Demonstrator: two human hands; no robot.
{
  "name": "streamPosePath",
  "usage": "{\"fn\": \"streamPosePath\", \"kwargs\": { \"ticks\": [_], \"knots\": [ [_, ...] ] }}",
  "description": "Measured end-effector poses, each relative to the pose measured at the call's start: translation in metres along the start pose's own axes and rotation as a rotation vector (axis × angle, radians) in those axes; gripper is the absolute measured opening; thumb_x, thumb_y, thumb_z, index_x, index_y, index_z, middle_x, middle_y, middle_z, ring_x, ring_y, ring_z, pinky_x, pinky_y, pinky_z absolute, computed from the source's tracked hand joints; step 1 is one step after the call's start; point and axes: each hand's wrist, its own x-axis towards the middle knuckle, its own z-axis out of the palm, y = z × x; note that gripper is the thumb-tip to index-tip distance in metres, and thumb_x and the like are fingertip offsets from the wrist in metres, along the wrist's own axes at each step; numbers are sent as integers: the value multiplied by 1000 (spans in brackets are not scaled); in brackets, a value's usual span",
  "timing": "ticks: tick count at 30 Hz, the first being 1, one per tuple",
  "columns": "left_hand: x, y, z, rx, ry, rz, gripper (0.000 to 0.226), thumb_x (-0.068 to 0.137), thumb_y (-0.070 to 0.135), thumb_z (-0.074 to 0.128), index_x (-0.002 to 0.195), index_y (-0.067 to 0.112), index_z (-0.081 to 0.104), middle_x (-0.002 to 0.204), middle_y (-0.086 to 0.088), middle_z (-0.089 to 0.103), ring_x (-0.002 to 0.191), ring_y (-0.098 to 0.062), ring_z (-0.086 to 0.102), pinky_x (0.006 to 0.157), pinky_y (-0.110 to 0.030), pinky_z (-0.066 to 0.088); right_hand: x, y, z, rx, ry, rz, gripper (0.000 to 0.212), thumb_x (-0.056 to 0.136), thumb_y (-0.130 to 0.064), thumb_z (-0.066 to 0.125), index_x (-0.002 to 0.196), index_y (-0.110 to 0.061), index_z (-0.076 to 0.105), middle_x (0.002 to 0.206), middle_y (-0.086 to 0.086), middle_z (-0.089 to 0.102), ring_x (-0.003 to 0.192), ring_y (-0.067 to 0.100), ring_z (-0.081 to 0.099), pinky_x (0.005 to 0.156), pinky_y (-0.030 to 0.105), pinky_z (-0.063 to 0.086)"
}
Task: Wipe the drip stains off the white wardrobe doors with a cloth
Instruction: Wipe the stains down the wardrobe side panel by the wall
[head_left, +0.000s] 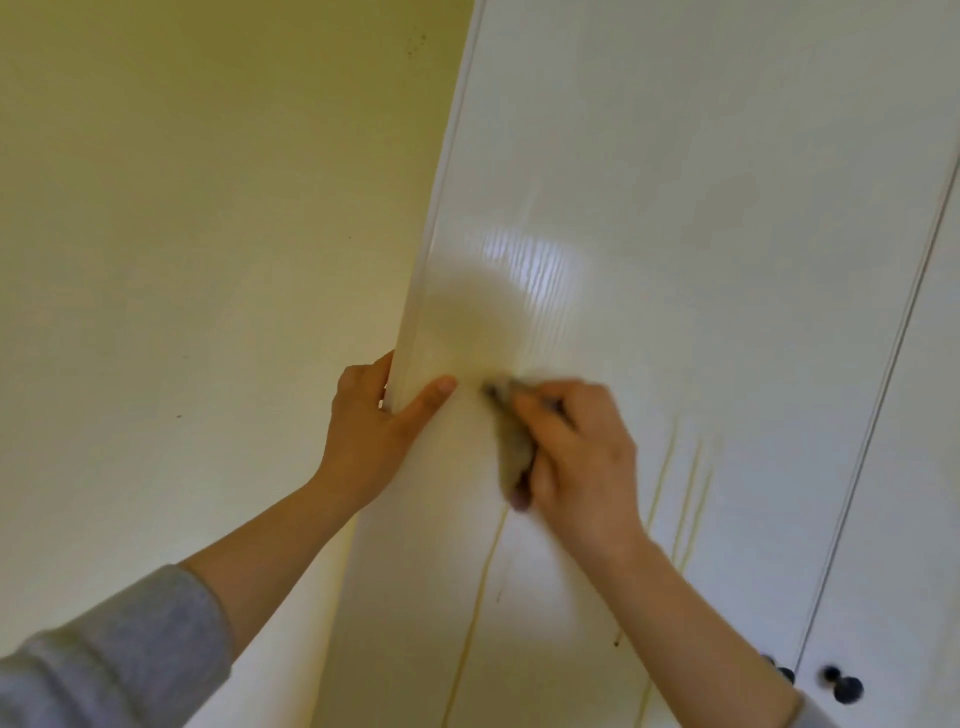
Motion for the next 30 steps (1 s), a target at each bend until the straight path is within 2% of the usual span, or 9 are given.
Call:
{"fn": "streamPosePath", "kwargs": {
  "ticks": [2,5,11,15,17,19,22,26,30],
  "knots": [
    [0,2,2,-58,-36,-12,49,65,84,49,107,59,50,109,21,60,101,1,56,73,-17,42,29,17,-17,-63,90,73,44,81,-6,48,118,-13,71,97,7,58,89,23,47,74,27,37],
    [-2,6,1,-130,-67,-57,38,79,74,58,112,62,44,91,43,61,82,22,57,64,-8,42,64,52,-30,-132,166,202,48,86,-4,40,122,-15,69,98,11,59,90,24,47,73,28,38],
    [-1,3,4,-159,-50,-102,37,88,55,53,124,49,46,99,32,57,82,16,55,63,-8,40,28,47,-13,-48,68,162,43,85,-7,43,116,-12,71,99,12,61,91,25,50,75,24,36],
    [-1,3,2,-146,-57,-104,29,89,55,52,117,51,46,97,33,56,82,13,54,64,-9,39,-47,7,-4,15,-66,46,37,104,-21,40,108,-9,75,99,9,64,89,25,56,77,28,46],
    [-3,4,1,-155,-63,-109,27,89,58,57,113,53,46,97,33,56,84,11,54,66,-10,39,-63,1,-8,25,-108,36,37,104,-17,38,110,-10,73,104,5,60,90,24,56,76,30,48],
    [-4,5,1,-167,-59,-109,37,81,68,60,112,55,46,98,31,58,87,9,55,67,-13,40,-52,9,-19,23,-62,127,36,89,-9,42,115,-17,67,106,2,55,92,22,52,82,20,41],
    [-3,5,1,-180,-58,-113,42,75,73,58,111,55,47,99,29,59,88,7,56,67,-16,41,-8,40,-41,-87,121,317,55,71,-3,42,118,-14,68,100,11,57,90,26,49,77,21,31],
    [-4,7,3,-171,-52,-106,46,77,71,60,116,52,46,99,29,59,87,7,56,67,-15,41,41,92,-63,-193,203,415,52,78,11,43,120,-9,68,104,13,57,97,28,49,78,18,31],
    [-4,9,3,-170,-53,-104,45,74,64,48,117,51,46,101,27,58,89,6,55,68,-17,41,24,94,-51,-163,161,380,50,83,7,42,123,-11,66,106,11,56,98,26,49,81,21,35]
  ]
}}
